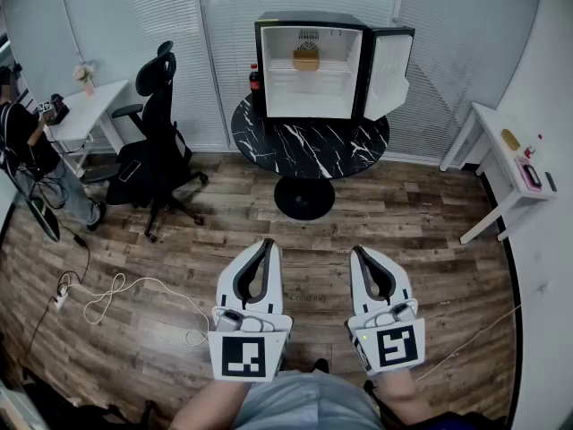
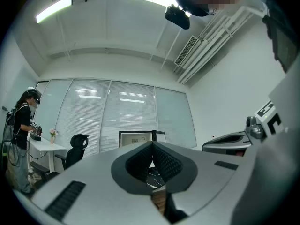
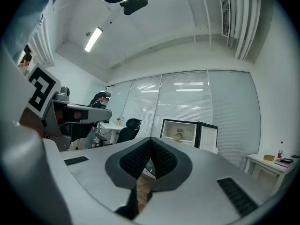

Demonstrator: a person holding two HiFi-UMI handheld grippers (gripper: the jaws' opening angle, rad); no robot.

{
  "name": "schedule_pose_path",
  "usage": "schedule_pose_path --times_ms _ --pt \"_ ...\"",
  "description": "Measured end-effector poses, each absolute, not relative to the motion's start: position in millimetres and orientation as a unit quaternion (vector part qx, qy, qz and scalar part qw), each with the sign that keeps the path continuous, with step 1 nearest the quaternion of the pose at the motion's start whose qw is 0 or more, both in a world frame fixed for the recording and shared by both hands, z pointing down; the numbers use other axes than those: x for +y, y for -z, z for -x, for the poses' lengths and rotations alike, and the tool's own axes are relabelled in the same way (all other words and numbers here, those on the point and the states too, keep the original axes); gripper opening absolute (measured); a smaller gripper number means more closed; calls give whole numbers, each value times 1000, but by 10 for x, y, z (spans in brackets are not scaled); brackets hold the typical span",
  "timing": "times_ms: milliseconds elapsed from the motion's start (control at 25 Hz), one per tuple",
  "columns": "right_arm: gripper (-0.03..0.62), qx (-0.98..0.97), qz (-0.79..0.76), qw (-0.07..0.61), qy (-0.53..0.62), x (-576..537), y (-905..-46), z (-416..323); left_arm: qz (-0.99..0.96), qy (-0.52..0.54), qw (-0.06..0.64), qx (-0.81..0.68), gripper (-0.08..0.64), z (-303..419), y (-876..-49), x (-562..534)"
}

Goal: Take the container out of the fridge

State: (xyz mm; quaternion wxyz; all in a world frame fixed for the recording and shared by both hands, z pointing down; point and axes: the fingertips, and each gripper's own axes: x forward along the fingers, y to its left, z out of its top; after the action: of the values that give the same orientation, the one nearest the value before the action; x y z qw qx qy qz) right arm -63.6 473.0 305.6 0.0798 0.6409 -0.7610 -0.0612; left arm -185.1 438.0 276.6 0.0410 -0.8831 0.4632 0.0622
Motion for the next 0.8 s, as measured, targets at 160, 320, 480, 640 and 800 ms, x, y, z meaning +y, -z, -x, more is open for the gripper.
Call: schedule_pose_path --times_ms 160,320,480,640,800 --pt "12 -763 -638 78 66 4676 -3134 653 885 -63 39 459 14 1881 -2793 4305" --pt "12 -760 -642 75 67 4577 -3136 659 888 -65 37 455 14 1896 -2803 4201" --pt "12 -757 -648 59 65 4470 -3110 683 890 -67 42 449 14 1958 -2802 4074" --pt "12 -741 -666 55 67 4320 -3090 678 893 -69 47 441 14 2045 -2809 3921" --pt "13 -728 -681 54 63 4122 -3090 727 898 -63 38 433 14 2180 -2869 3728"
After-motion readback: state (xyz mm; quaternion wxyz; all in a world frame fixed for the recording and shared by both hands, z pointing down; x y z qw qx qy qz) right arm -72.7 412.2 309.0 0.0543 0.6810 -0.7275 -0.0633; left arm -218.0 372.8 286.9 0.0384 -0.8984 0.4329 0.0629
